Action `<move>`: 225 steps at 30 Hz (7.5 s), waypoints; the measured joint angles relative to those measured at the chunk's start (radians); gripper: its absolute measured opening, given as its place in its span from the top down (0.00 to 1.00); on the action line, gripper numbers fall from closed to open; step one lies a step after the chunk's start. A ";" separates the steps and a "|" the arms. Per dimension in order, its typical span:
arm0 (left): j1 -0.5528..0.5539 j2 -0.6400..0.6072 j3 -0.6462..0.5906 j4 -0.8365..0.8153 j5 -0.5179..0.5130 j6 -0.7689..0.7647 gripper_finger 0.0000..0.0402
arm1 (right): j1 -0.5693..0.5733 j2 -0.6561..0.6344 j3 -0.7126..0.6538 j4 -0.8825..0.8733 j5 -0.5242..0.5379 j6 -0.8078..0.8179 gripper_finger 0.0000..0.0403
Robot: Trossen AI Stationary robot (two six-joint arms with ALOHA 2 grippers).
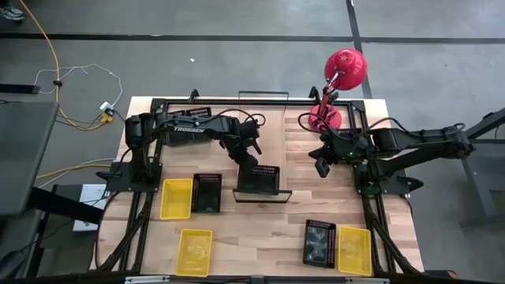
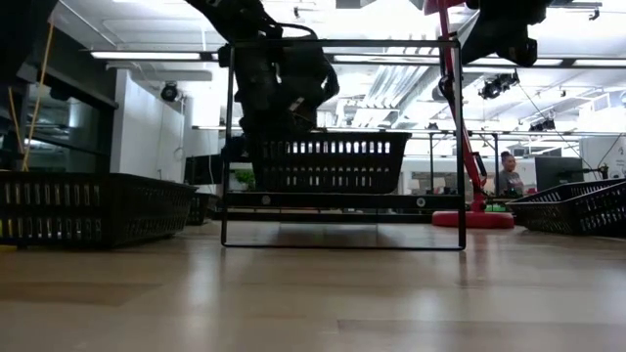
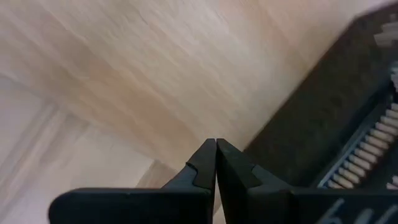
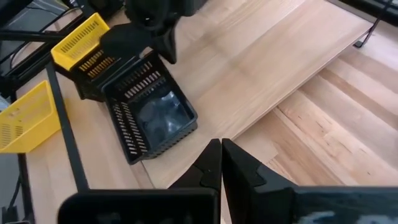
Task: Stack baskets on shelf by color
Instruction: Put the black bin on the shelf, then stack the black bin on top of the black bin on the shelf
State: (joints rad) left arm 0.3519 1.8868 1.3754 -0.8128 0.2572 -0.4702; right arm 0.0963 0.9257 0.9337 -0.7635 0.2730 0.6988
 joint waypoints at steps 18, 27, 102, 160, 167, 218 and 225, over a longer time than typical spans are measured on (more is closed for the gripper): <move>0.058 -0.534 -0.090 0.206 -0.309 0.077 1.00 | 0.000 0.035 0.000 -0.287 -0.117 0.087 0.88; -0.081 -0.886 -0.466 0.748 -0.371 0.060 1.00 | -0.053 0.235 0.000 -0.566 -0.056 -0.023 0.45; -0.144 -1.012 -0.613 0.953 -0.419 0.036 1.00 | 0.032 0.597 0.837 -0.720 -0.195 -1.532 1.00; -0.144 -1.037 -0.612 1.221 -0.336 0.036 1.00 | 0.015 0.892 0.852 -0.548 -0.274 -1.897 1.00; -0.144 -1.037 -0.612 1.221 -0.336 0.036 1.00 | 0.016 0.892 0.852 -0.544 -0.262 -1.826 0.92; -0.167 -0.817 -0.614 0.406 -0.306 0.191 1.00 | 0.060 0.348 0.185 0.032 -0.252 -0.521 1.00; -0.172 -0.572 -0.614 0.489 -0.229 0.212 1.00 | 0.012 0.353 0.100 0.141 -0.258 -0.381 1.00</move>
State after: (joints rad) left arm 0.1803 1.3143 0.7616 -0.3236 0.0282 -0.2583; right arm 0.1085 1.2785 1.0337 -0.6226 0.0149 0.3177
